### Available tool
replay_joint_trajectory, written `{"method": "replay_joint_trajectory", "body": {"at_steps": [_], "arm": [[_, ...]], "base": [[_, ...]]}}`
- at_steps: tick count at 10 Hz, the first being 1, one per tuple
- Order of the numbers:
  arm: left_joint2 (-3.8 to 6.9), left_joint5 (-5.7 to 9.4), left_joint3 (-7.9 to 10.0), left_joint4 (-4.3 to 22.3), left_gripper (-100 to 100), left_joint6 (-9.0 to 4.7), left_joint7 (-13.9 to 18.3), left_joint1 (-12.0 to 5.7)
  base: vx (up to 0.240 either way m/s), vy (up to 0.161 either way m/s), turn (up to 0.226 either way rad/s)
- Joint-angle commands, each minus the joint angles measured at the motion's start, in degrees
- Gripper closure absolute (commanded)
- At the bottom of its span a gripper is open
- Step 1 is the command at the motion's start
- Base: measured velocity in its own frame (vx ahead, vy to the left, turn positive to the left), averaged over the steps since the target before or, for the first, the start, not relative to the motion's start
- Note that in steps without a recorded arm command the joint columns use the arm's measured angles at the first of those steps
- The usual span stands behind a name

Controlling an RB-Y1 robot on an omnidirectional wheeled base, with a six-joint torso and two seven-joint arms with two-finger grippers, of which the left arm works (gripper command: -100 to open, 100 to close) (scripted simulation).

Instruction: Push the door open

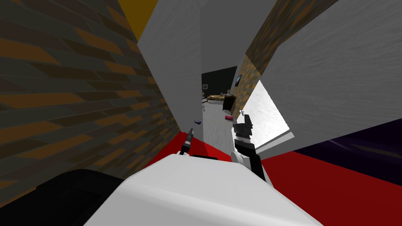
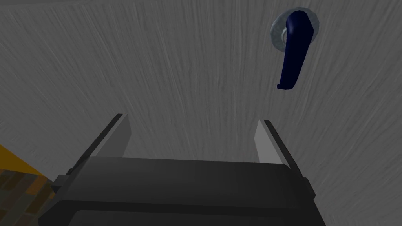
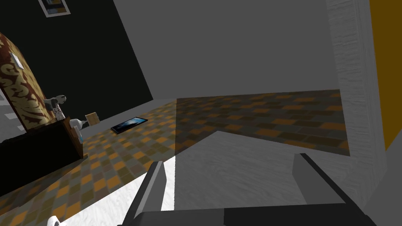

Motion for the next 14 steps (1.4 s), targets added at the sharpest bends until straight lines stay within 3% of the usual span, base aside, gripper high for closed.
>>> {"method": "replay_joint_trajectory", "body": {"at_steps": [1,10,14], "arm": [[-0.02,0.15,-0.68,2.9,-100,-0.72,0.4,-0.60],[-0.73,0.80,-3.99,16.2,-100,-3.83,2.0,-3.53],[-1.13,1.00,-5.01,20.2,-100,-4.78,2.4,-4.43]], "base": [[0.085,0.106,-0.096],[0.075,0.097,-0.079],[0.091,0.099,-0.056]]}}
